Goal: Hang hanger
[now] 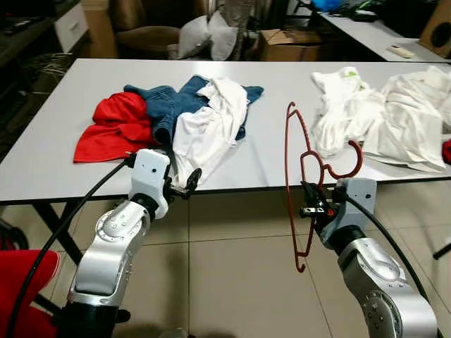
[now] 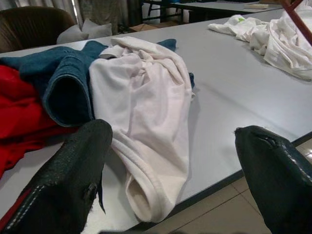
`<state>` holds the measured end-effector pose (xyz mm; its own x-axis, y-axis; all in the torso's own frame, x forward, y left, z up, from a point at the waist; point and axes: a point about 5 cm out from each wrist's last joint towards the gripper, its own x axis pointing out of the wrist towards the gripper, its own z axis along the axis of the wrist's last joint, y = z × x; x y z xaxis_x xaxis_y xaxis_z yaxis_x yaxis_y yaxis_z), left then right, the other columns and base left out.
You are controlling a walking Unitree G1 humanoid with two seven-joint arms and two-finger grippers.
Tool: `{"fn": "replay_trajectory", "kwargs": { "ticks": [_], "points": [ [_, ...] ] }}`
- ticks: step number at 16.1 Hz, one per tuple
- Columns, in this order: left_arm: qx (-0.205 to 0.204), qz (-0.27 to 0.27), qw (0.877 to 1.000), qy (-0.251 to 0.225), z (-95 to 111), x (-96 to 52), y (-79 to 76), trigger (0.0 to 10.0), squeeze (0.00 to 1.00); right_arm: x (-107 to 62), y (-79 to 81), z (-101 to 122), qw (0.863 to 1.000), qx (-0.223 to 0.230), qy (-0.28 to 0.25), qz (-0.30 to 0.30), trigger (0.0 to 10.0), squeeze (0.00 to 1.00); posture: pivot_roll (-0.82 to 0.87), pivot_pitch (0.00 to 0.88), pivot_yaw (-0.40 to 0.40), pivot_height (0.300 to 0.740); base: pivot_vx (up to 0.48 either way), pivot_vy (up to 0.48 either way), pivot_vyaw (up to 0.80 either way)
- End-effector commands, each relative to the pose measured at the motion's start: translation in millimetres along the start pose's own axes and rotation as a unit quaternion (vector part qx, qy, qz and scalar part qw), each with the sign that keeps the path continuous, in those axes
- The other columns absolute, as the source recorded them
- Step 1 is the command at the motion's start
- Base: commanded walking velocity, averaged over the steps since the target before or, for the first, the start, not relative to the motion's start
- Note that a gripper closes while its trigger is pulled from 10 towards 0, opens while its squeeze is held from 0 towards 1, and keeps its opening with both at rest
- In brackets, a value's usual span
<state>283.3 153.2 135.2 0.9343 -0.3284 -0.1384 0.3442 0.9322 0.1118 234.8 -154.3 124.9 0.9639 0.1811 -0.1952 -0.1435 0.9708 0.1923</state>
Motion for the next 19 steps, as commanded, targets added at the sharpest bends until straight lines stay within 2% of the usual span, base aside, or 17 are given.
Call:
{"fn": "replay_trajectory", "kwargs": {
  "ticks": [1,2,5,10,14,15,17,19],
  "points": [
    [-0.001,0.002,1.0,0.003,-2.1,1.0,-0.7,10.0,1.0,0.7,-2.2,4.0,1.0,0.002,-0.01,-0.002,10.0,0.0,-0.02,0.0,-0.018,0.74,0.0,0.0,0.0],
    [-0.002,0.002,1.0,0.003,-2.7,0.6,-1.6,10.0,1.0,0.7,-2.1,2.8,1.0,-0.018,-0.006,0.003,10.0,0.0,-0.02,0.0,-0.023,0.74,0.251,0.0,0.0],
    [-0.002,0.005,1.0,0.003,-3.7,0.6,-1.7,10.0,1.0,2.1,-2.0,2.0,1.0,-0.031,0.002,-0.003,10.0,0.0,-0.02,0.0,-0.029,0.74,0.31,0.0,0.0],
    [-0.005,0.005,1.0,0.005,-5.3,0.0,-2.3,10.0,1.0,2.5,-0.6,2.3,1.0,-0.003,-0.003,0.0,10.0,0.0,-0.01,0.0,-0.035,0.74,0.347,0.0,0.0],
    [-0.003,0.004,1.0,0.007,-6.3,-0.8,-2.0,10.0,1.0,3.3,3.9,-0.7,0.998,-0.061,0.013,0.018,10.0,0.0,-0.01,0.0,-0.033,0.74,0.368,0.0,0.16],
    [-0.002,0.003,1.0,0.007,-6.4,-1.1,-1.8,10.0,1.0,3.5,4.3,-0.8,0.998,-0.055,0.01,0.019,10.0,0.0,-0.01,0.0,-0.033,0.74,0.371,0.0,0.66],
    [-0.004,-0.003,1.0,0.0,-6.1,-5.3,-1.9,10.0,1.0,2.5,1.4,-0.4,1.0,-0.012,0.002,0.002,10.0,0.0,-0.01,0.0,-0.029,0.74,0.182,0.0,0.0],
    [-0.003,-0.009,1.0,0.007,-8.7,-9.7,-1.7,10.0,1.0,1.9,0.9,-0.6,1.0,-0.019,0.002,0.003,10.0,0.0,-0.01,0.0,-0.026,0.74,0.0,0.0,0.0]
  ]
}}
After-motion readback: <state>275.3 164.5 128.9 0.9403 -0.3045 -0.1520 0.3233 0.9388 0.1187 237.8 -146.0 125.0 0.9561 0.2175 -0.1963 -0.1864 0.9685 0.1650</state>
